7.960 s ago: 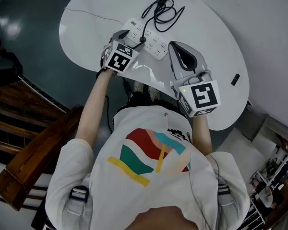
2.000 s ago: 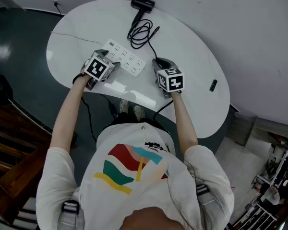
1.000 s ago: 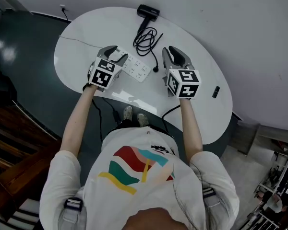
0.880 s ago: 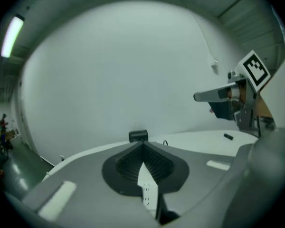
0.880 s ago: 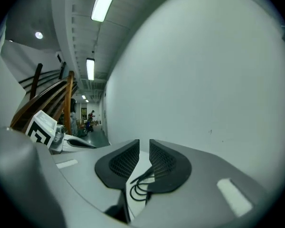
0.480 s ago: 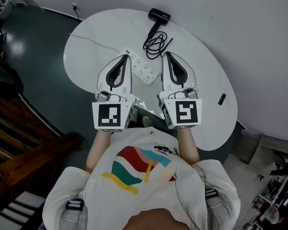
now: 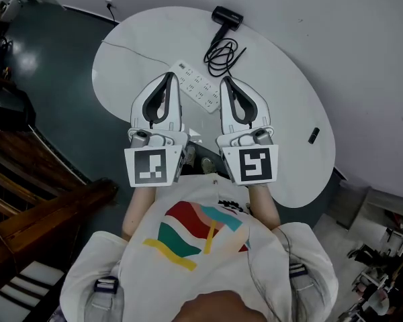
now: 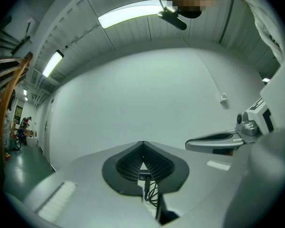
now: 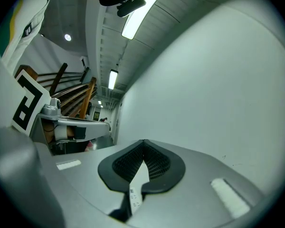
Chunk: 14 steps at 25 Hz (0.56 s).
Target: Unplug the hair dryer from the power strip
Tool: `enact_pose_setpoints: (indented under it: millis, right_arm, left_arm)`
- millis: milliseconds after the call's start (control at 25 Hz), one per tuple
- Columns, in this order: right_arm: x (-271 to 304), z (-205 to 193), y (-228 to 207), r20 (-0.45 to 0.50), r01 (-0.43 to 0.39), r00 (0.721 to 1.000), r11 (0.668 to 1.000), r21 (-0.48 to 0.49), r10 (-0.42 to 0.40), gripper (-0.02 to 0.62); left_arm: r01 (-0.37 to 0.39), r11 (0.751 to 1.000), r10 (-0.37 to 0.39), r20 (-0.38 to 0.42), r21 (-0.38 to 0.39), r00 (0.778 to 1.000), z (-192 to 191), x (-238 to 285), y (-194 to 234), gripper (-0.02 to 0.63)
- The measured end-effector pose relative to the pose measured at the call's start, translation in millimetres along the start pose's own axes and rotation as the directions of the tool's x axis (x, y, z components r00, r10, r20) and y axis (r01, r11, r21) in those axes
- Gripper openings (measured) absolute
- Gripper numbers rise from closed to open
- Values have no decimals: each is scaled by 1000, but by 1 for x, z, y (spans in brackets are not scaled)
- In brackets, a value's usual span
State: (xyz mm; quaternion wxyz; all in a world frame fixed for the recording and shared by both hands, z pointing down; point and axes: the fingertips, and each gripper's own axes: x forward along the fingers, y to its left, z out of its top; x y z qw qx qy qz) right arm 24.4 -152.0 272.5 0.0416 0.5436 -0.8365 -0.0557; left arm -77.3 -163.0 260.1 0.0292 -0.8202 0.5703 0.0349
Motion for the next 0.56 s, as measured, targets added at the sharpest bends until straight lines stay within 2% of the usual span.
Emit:
enact_pose_setpoints:
  millis: [120, 560]
  right_arm:
    - [-2, 0, -2, 0, 3, 1000, 1000, 2, -3, 12]
    - [-2, 2, -7, 5, 7, 1000, 1000, -15, -7, 12]
  left_arm:
    - [16, 1000, -16, -10, 7, 1000, -1, -1, -3, 0]
    - [-11, 1000, 11, 12, 18, 1000, 5, -1, 9, 0]
